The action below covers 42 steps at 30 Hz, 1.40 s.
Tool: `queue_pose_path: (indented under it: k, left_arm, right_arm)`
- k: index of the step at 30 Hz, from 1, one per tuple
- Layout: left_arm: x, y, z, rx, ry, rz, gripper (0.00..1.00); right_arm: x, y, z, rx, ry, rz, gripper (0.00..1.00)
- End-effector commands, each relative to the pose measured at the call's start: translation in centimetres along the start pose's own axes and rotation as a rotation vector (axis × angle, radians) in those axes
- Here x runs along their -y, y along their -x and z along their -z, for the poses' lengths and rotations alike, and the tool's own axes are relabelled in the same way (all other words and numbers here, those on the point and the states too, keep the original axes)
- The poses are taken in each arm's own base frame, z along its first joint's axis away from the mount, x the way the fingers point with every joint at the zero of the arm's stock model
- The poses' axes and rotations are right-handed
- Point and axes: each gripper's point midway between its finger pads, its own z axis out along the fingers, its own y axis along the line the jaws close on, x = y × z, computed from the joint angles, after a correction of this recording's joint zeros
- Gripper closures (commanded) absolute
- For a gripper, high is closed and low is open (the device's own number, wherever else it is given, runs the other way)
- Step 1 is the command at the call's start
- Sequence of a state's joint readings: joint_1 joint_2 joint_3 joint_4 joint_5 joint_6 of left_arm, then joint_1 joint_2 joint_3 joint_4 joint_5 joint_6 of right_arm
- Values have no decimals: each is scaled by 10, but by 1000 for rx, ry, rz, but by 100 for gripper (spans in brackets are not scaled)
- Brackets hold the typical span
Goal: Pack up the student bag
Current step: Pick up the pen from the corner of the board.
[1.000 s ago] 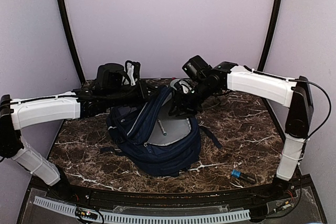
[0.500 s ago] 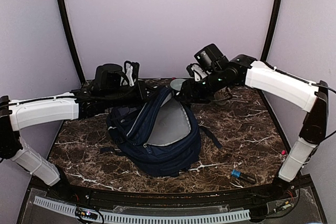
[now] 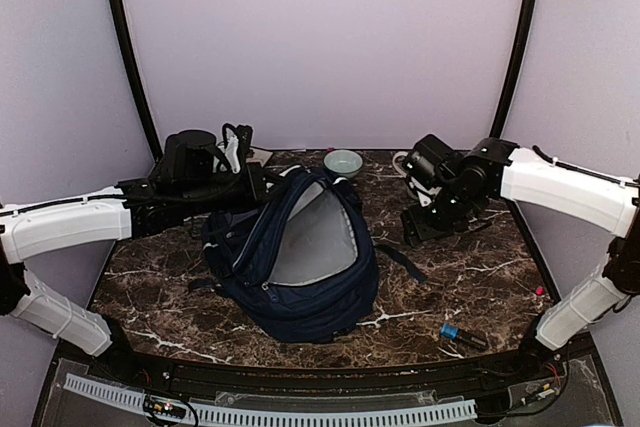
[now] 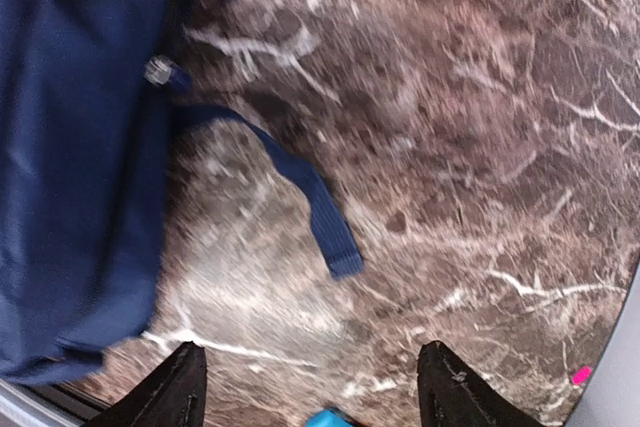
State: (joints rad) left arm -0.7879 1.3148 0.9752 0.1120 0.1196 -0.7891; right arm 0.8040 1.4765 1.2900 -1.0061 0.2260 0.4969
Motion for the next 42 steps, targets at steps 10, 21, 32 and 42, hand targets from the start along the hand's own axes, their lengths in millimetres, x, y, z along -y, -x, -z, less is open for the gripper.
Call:
queue_pose_path:
  k: [10, 21, 32, 42]
  left_arm:
    - [4, 9, 21, 37, -5, -19, 100]
    - [13, 13, 16, 33, -35, -2, 100]
    - [12, 3, 7, -9, -49, 21, 100]
    - [13, 3, 6, -20, -50, 12, 100]
  right_arm:
    - [48, -103, -10, -221, -132, -173, 0]
    - [57, -151, -19, -307, -112, -206, 0]
    - [51, -177, -26, -339, -40, -209, 0]
    - [23, -201, -53, -400, 71, -257, 1]
